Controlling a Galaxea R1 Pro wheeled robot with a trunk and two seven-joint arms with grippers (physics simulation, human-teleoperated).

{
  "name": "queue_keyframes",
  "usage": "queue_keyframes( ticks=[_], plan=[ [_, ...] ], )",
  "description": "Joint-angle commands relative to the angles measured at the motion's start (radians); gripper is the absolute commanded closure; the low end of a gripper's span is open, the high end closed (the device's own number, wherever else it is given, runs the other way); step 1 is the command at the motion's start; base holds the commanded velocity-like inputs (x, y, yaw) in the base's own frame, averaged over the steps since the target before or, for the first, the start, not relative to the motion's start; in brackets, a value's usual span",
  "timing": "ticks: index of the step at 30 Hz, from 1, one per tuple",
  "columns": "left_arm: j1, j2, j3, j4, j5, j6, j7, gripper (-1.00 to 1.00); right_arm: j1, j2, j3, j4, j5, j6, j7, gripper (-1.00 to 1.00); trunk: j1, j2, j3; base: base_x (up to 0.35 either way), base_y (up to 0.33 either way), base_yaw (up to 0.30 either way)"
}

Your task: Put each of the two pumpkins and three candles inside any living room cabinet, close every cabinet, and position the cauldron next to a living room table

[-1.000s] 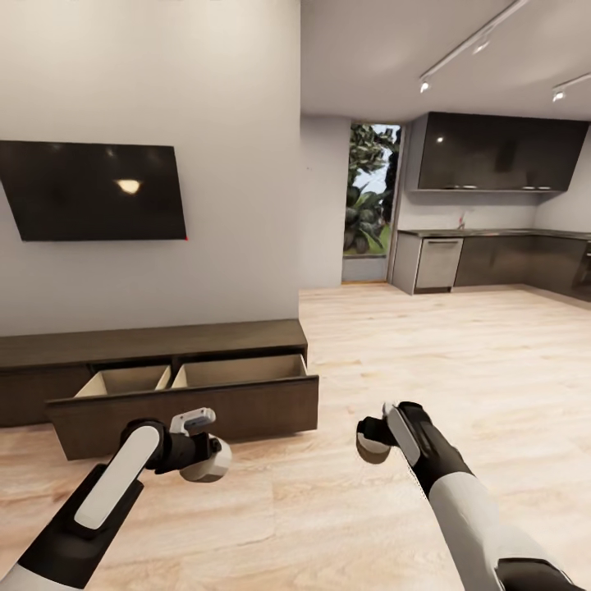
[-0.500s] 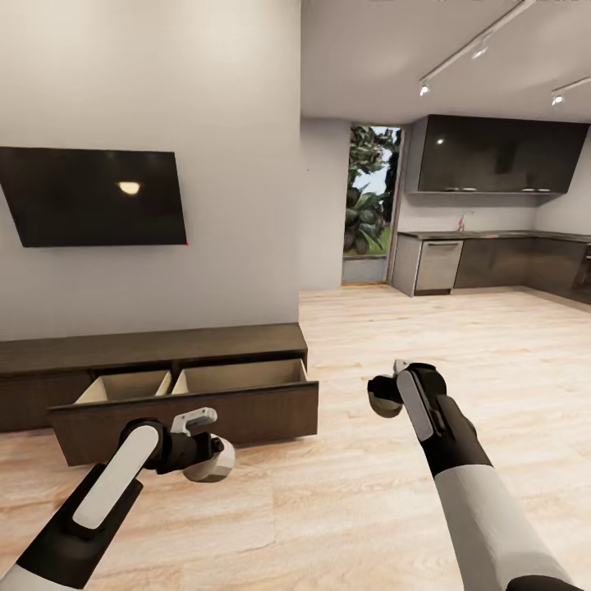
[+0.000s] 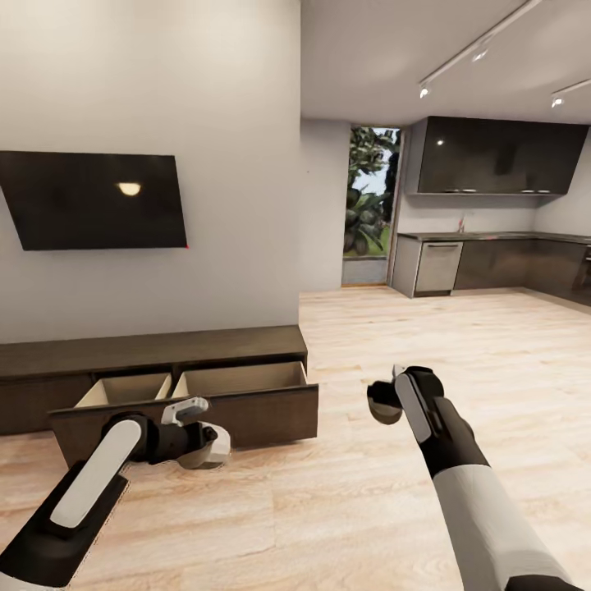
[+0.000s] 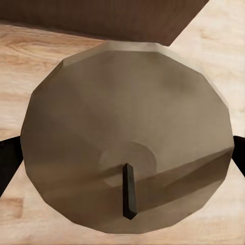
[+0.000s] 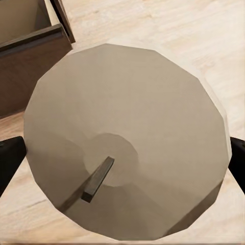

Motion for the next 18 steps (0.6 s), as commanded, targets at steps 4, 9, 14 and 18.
queue_keyframes(
  ticks=[4, 9, 14, 18],
  plan=[
    [-0.001, 0.010, 0.025, -0.004, 0.026, 0.001, 0.008, 1.00, -0.001, 0.001, -0.001, 0.025, -0.008, -0.001, -0.009, 1.00, -0.012, 0.020, 0.008, 0.000, 0.000, 0.000],
    [-0.001, 0.010, 0.021, -0.003, 0.034, 0.001, 0.008, 1.00, -0.001, 0.002, 0.000, 0.033, -0.007, -0.002, -0.009, 1.00, -0.031, 0.055, 0.024, 0.000, 0.000, 0.000],
    [-0.001, 0.010, 0.019, 0.001, 0.036, 0.001, 0.010, 1.00, -0.001, 0.001, 0.000, 0.033, -0.007, -0.003, -0.005, 1.00, -0.050, 0.090, 0.040, 0.000, 0.000, 0.000],
    [-0.001, 0.009, 0.019, 0.003, 0.036, 0.000, 0.010, 1.00, 0.000, 0.001, -0.001, 0.033, -0.007, -0.005, -0.003, 1.00, -0.065, 0.118, 0.052, 0.000, 0.000, 0.000]
  ],
)
